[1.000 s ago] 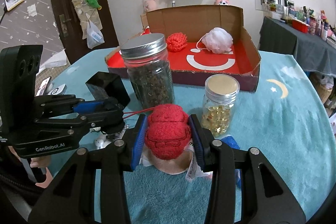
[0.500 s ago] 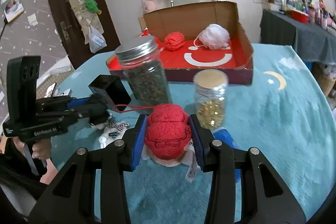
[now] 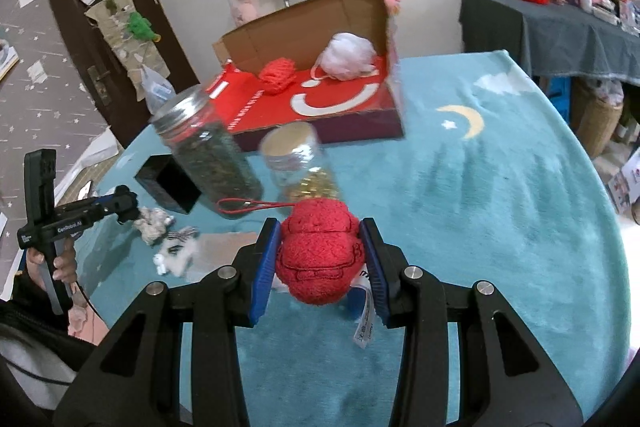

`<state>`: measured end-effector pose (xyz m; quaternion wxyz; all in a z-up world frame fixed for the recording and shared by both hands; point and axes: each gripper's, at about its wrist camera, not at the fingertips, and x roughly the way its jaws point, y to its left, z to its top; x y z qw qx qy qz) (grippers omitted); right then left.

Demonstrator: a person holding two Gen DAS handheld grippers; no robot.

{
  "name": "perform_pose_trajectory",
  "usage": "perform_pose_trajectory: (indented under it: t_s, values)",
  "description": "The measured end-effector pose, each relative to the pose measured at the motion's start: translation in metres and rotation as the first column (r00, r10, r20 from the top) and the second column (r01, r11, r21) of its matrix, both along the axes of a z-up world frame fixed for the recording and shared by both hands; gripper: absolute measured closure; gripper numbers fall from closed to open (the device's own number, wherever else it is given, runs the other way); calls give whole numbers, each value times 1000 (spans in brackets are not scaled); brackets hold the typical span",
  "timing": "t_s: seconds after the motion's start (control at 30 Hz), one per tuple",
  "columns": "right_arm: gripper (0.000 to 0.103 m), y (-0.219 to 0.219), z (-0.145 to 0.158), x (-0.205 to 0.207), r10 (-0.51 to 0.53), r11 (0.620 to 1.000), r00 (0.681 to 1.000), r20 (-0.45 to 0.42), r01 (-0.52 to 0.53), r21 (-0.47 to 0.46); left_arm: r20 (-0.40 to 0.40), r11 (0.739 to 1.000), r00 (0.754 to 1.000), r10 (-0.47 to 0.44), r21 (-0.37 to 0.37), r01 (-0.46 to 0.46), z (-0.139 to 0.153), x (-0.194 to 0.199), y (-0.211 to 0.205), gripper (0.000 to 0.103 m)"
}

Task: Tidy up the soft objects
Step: 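Carry the black pompom and red bunny into the cardboard box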

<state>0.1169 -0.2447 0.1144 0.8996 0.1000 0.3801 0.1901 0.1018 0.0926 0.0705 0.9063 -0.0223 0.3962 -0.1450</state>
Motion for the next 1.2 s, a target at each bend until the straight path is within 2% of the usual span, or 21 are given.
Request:
perform_pose_trajectory:
  t_s: [0.27,0.43,0.6,1.03,1.2]
  values:
    - [64,-25,-3,18,-34,999,999,-24,34,-12,-17,998,1000,-21,54,22,-3,24,18,78]
    - [64,-28,3,37,-25,997,1000,-5,25,-75,-18,992,997,-78,101,80,-5,46,19,78]
    - [64,-21,7,60,13,992,1000,6,-12,-129,-28,983,988,-149,99,151,-4,64,15,78]
    - [64,2,40,106,99,992,993,58,-94,-89,27,967,974,-227,124,222,33,102,-2,78]
    - [64,13,62,131,92,993,990,109,-84,-78,34,978,983,-181,108,177,47,128,-15,77]
